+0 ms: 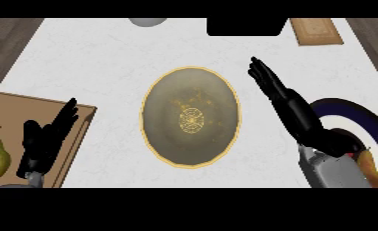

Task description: Pick the tomato from the plate and place it in the bowl

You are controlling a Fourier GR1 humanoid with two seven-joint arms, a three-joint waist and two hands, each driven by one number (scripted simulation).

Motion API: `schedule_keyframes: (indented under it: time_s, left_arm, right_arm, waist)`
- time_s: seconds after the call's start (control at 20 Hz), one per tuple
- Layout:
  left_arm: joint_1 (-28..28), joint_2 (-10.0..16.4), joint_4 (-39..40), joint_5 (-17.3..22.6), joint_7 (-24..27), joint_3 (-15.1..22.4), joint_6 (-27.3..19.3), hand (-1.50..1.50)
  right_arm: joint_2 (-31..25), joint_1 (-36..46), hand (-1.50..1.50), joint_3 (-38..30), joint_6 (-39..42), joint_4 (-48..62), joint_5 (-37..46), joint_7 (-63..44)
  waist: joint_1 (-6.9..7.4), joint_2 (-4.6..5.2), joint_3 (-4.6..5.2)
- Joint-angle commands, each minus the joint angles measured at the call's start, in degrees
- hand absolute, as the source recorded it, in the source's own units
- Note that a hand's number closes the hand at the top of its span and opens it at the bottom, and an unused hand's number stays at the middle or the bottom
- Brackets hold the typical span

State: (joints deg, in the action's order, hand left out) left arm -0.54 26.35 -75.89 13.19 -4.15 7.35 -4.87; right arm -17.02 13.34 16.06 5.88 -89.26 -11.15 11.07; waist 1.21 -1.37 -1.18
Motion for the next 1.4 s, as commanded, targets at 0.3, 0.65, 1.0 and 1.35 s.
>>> schedule_keyframes:
  time_s: [0.3, 0.65, 1.0, 1.35]
  left_arm:
    - [4.53, 1.34, -6.35, 2.34, -0.31, -2.05, 2.08, 0.0]
    - [13.78, 1.06, -7.64, 5.57, -9.13, -3.69, 3.7, 0.0]
    - [10.68, -0.15, -10.57, 5.36, -8.72, -2.3, 5.74, 0.0]
    - [11.32, -1.41, -11.35, 3.84, -9.36, -1.32, 4.55, 0.0]
  right_arm:
    - [-21.29, -7.32, 1.5, -10.55, -7.16, 4.67, 15.85, -0.87]
    - [-3.3, -24.21, -1.5, -15.4, -26.18, -2.55, 14.48, 13.83]
    - [-11.9, -29.74, -1.5, -16.06, -31.23, -20.32, 27.72, -10.12]
    - [-23.24, -29.7, -1.5, -14.08, -16.26, -29.01, 34.35, -37.63]
  waist:
    - [-4.61, 0.28, 3.18]
    - [-2.86, 1.2, 1.19]
    - [-1.69, 1.18, 1.42]
    - [-0.62, 1.3, 1.49]
